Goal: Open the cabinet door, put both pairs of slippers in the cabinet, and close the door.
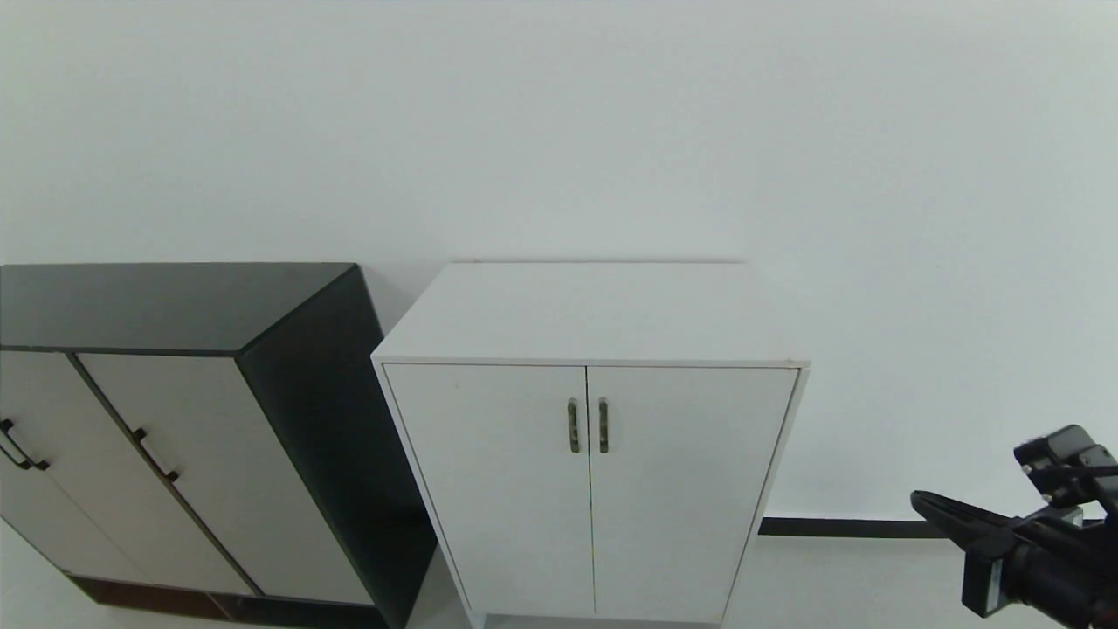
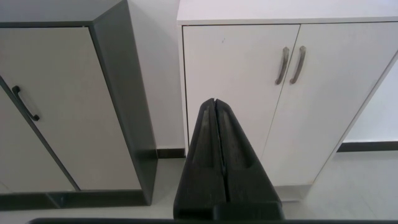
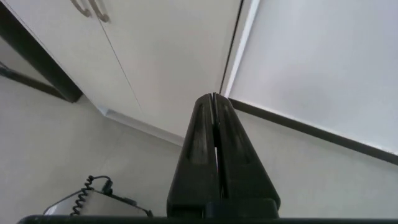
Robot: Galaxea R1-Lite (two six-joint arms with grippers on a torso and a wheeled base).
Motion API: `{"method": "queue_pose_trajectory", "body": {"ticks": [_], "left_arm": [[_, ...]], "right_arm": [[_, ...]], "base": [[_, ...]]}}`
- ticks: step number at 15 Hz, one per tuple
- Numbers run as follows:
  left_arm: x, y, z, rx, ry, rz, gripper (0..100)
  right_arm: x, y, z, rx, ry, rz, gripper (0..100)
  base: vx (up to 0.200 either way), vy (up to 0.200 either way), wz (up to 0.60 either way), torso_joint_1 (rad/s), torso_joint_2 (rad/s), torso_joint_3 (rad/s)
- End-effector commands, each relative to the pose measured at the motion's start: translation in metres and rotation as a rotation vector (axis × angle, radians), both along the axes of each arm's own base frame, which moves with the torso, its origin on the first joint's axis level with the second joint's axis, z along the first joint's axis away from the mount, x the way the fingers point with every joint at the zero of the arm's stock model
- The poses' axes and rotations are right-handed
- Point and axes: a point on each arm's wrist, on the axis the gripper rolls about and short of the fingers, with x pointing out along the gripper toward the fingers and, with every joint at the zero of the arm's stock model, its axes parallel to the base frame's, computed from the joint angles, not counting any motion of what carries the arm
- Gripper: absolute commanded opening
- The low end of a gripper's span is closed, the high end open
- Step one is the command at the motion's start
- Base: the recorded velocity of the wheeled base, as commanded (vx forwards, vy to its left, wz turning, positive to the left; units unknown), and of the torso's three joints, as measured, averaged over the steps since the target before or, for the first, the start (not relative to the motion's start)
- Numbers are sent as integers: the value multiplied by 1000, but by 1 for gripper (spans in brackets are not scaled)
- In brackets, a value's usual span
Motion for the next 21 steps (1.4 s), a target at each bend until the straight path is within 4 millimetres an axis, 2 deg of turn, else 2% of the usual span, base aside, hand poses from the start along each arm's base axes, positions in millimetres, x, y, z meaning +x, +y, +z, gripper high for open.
{"method": "queue_pose_trajectory", "body": {"ticks": [1,2,3,7,10,17,21], "left_arm": [[0,0,0,0,0,1,0],[0,0,0,0,0,-1,0],[0,0,0,0,0,-1,0],[0,0,0,0,0,-1,0],[0,0,0,0,0,-1,0],[0,0,0,-1,0,-1,0],[0,0,0,0,0,-1,0]], "right_arm": [[-27,-14,6,7,-38,-48,0],[-33,-17,6,5,-30,-56,0],[-50,-23,4,3,-2,-74,0],[-91,-33,-2,1,13,-101,0],[-112,-39,-9,7,5,-128,0],[-146,-45,-28,64,-36,-191,0],[-156,-47,-29,84,-121,-185,0]], "base": [[0,0,0,0,0,0],[0,0,0,0,0,0],[0,0,0,0,0,0],[0,0,0,0,0,0],[0,0,0,0,0,0],[0,0,0,0,0,0],[0,0,0,0,0,0]]}}
